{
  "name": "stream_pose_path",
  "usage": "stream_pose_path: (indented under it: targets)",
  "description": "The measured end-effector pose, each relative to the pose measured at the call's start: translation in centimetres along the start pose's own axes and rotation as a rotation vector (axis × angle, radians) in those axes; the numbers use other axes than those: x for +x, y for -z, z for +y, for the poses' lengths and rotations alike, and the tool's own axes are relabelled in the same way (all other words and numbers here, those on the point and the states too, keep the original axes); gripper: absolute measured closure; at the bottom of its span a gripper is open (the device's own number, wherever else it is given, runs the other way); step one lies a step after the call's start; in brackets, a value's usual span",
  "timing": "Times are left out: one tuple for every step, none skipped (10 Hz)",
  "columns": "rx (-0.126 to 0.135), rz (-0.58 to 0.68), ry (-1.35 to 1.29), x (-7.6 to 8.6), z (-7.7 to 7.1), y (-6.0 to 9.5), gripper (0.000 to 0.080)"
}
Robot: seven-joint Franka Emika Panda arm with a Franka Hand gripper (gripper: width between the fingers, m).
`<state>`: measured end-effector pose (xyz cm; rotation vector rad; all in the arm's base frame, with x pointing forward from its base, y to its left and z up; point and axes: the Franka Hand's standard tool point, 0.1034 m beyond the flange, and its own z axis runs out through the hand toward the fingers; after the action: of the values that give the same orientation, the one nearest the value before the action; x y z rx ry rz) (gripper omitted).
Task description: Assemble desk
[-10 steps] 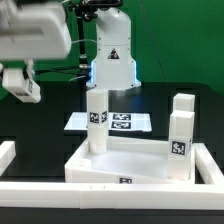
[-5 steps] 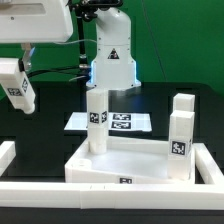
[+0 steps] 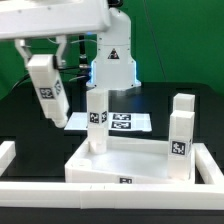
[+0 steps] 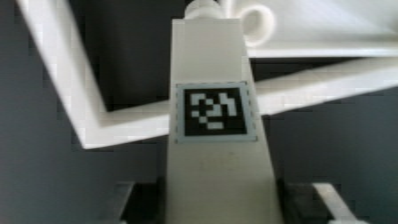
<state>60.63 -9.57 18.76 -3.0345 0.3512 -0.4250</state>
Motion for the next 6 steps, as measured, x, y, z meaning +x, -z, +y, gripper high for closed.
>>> stream_pose_path:
  targets:
    - [-0.011,0.047,0.013,0.23,-0.30,-0.10,0.0512]
    - [-0.021,0.069,0.017,0.14,0.09,-0.23,0.0512]
    - [-0.020,0.061,0.018,0.02,0.03,-0.30,0.0512]
    - [-0.020,0.061,0.018,0.02,0.04,-0.30,0.0512]
    - [-0.028,0.092,0.018,0.20,-0.11,-0.26,0.0512]
    - [-0.041,0.148,0.028,-0.30,-0.82,-0.46,0.0512]
